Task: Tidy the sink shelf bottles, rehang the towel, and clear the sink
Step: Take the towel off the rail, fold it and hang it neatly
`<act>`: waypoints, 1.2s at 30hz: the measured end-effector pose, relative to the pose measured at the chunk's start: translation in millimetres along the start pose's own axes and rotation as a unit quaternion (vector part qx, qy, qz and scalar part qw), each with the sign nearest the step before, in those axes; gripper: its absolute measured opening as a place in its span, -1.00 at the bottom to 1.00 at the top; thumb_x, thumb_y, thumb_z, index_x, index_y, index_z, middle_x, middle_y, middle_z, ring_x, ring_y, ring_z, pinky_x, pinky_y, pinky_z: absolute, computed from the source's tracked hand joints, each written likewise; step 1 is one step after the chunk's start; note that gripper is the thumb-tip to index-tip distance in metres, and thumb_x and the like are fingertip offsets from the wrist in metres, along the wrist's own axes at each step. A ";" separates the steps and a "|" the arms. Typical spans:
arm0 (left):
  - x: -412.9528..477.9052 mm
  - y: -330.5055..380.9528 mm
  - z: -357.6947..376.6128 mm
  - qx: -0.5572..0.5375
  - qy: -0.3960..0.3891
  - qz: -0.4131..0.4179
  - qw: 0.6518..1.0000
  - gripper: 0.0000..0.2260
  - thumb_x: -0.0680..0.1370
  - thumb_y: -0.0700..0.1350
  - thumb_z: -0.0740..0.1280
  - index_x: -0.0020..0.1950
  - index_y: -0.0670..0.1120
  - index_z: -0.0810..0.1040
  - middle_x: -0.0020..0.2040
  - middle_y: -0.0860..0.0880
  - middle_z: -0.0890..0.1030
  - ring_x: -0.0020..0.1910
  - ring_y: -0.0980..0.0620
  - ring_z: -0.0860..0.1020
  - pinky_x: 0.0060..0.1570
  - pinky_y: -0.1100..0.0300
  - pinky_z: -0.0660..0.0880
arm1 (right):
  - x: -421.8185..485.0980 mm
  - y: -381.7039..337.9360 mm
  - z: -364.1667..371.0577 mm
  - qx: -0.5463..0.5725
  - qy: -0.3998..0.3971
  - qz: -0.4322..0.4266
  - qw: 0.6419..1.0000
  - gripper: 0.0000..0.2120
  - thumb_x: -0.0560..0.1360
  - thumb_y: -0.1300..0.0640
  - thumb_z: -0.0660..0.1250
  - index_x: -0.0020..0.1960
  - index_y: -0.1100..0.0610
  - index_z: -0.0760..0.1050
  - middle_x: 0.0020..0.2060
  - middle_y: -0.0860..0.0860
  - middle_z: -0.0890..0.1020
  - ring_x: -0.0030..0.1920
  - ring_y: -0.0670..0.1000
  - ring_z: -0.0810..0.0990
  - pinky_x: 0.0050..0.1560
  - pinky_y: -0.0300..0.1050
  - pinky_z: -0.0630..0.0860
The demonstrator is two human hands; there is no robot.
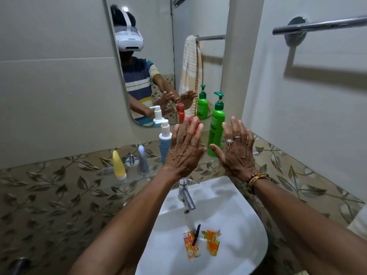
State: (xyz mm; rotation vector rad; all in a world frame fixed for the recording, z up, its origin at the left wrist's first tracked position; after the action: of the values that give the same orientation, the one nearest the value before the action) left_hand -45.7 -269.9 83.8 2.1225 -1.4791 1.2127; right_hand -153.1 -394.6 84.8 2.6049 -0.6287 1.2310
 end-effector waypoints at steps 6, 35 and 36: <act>25.4 7.0 5.3 -0.031 0.028 0.012 0.999 -0.34 0.61 0.10 0.25 0.59 -0.18 0.11 0.61 -0.21 0.05 0.60 -0.22 -0.05 0.55 -0.16 -0.12 | 15.1 14.0 -13.1 -0.012 -0.013 0.015 1.000 -0.28 0.57 -0.30 0.09 0.55 0.17 0.27 0.57 0.19 0.18 0.56 0.22 0.16 0.49 0.24 0.13; 72.9 91.1 -20.6 -0.184 0.088 0.157 0.966 -0.38 0.64 0.17 0.06 0.59 -0.18 0.15 0.61 -0.20 0.09 0.59 -0.23 0.03 0.54 -0.17 -0.06 | -32.8 46.1 -140.5 -0.283 0.059 0.090 0.953 -0.30 0.55 -0.24 0.26 0.51 0.20 0.33 0.53 0.22 0.27 0.53 0.25 0.23 0.45 0.29 0.20; 73.3 94.6 -23.6 -0.189 0.089 0.157 0.965 -0.38 0.64 0.18 0.03 0.59 -0.18 0.15 0.61 -0.19 0.09 0.59 -0.22 0.01 0.54 -0.17 -0.05 | -34.4 46.2 -146.5 -0.286 0.064 0.089 0.952 -0.30 0.55 -0.25 0.24 0.51 0.20 0.34 0.53 0.22 0.27 0.53 0.25 0.23 0.45 0.29 0.20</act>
State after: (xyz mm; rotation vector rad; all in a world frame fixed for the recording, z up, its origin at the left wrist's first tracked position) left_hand -130.5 -342.4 133.1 1.5329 -1.8384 1.0761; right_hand -294.5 -375.0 151.1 2.0071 -1.0337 1.0511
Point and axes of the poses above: each hand's wrist, its own x-axis towards the middle knuckle, its own z-axis out of the palm, y = z × x, the point moved 6 cm from there along x, towards the middle knuckle
